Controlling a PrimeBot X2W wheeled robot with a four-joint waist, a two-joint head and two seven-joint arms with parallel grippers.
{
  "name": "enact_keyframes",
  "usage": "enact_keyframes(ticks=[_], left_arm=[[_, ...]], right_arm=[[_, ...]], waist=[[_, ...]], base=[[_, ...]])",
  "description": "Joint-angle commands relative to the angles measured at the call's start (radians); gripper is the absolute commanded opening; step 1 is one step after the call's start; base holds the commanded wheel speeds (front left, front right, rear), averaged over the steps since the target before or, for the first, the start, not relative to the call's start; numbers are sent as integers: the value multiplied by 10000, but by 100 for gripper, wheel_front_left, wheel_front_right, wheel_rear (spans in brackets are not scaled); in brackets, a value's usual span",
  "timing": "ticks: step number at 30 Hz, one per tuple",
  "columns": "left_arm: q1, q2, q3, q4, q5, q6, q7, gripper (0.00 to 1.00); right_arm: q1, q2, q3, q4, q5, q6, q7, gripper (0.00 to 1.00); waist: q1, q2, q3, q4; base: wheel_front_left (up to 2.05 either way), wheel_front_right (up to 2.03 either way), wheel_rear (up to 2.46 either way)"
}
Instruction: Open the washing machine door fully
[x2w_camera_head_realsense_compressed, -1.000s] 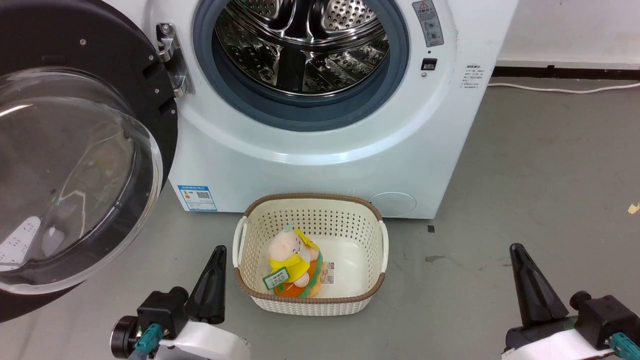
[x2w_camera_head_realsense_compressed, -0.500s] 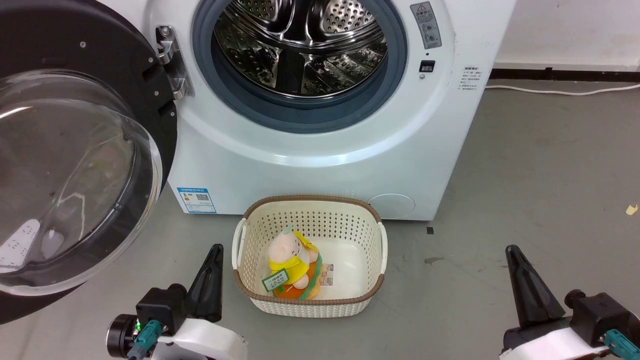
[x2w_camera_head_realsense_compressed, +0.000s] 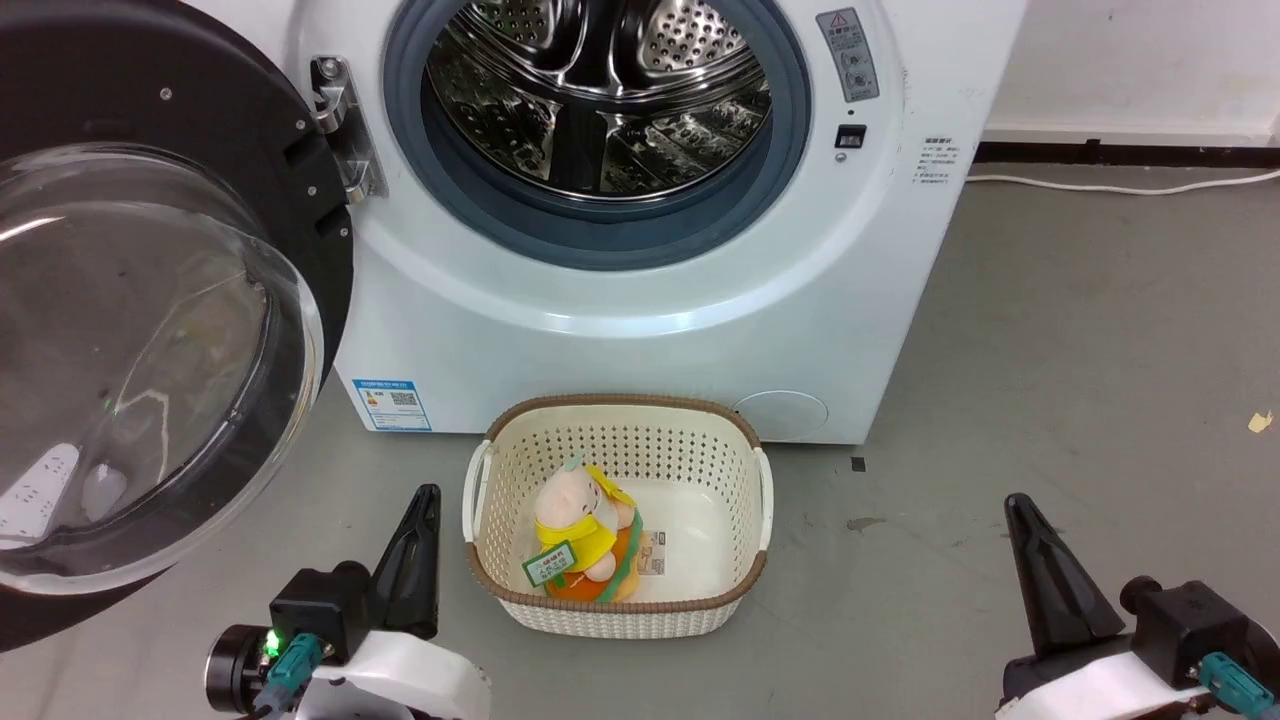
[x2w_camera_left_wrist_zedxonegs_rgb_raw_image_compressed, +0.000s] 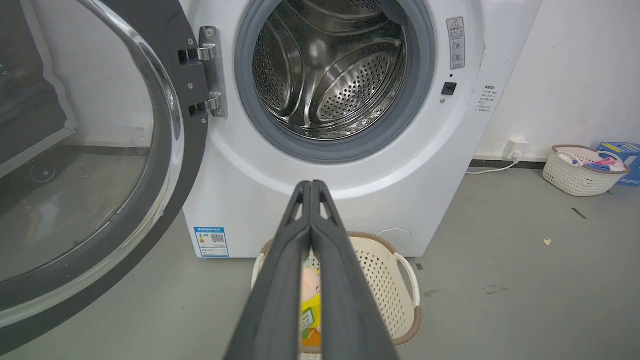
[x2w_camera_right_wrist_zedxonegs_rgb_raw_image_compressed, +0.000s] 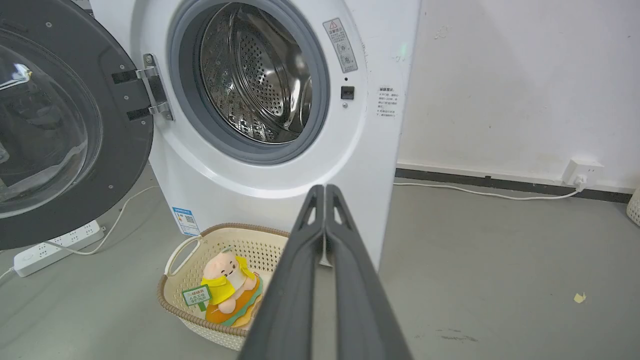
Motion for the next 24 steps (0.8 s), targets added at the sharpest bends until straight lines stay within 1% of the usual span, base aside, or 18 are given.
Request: enact_keyframes(ticks=[1, 24], left_arm=[[141, 2, 14, -73, 92, 57, 38, 0], [233, 2, 151, -393, 411, 217, 509, 0]], right_arm=[[-85, 16, 8, -47, -74, 2, 36, 0], [-142, 26, 79, -101, -236, 4, 508, 0]], waist=[[-1, 0, -4, -2], [-1, 0, -104, -51]], base=[[0, 0, 0], [0, 0, 0]])
